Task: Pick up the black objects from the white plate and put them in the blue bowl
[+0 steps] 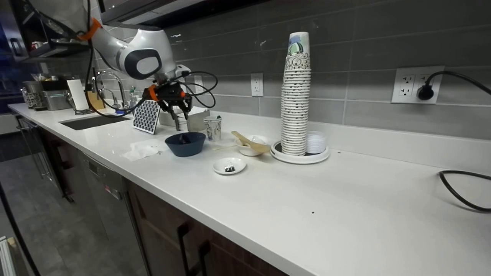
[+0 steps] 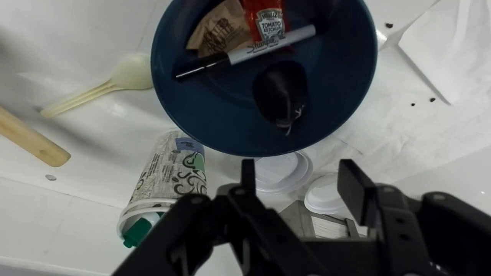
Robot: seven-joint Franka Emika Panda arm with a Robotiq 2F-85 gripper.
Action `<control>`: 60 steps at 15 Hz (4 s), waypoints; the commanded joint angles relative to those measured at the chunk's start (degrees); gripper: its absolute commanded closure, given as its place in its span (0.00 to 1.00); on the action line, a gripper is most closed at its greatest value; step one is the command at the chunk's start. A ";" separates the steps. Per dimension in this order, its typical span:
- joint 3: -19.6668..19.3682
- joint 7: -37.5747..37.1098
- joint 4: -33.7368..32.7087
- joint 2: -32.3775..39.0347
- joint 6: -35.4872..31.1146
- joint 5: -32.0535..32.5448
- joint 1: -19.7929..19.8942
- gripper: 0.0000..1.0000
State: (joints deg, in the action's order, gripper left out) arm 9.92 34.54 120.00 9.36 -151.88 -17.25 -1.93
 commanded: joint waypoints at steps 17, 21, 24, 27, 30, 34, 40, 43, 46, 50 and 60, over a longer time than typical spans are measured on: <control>-16.55 -31.72 -1.88 3.80 18.46 13.77 8.72 0.00; -17.19 -41.07 -3.53 6.60 17.32 12.41 8.51 0.00; -17.70 -46.87 -4.74 8.60 14.07 13.61 7.96 0.00; -18.58 -51.61 -6.29 10.63 14.73 15.35 7.27 0.06; -18.71 -53.42 -7.28 12.02 15.30 15.42 6.94 0.41; -18.99 -55.15 -8.41 13.40 14.69 15.86 6.09 0.67; -20.88 -59.43 -10.03 14.28 17.51 19.40 4.31 1.00; -21.00 -59.86 -10.00 13.51 18.95 20.46 3.98 0.99; -19.00 -55.23 -7.15 8.86 19.42 18.82 4.36 0.99; -14.74 -46.18 -2.02 0.19 15.95 17.42 3.85 0.99; -3.06 -23.41 -5.75 3.17 9.18 6.05 0.15 0.99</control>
State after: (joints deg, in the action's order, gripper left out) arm 4.47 2.30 115.69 10.25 -140.94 -6.29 -1.82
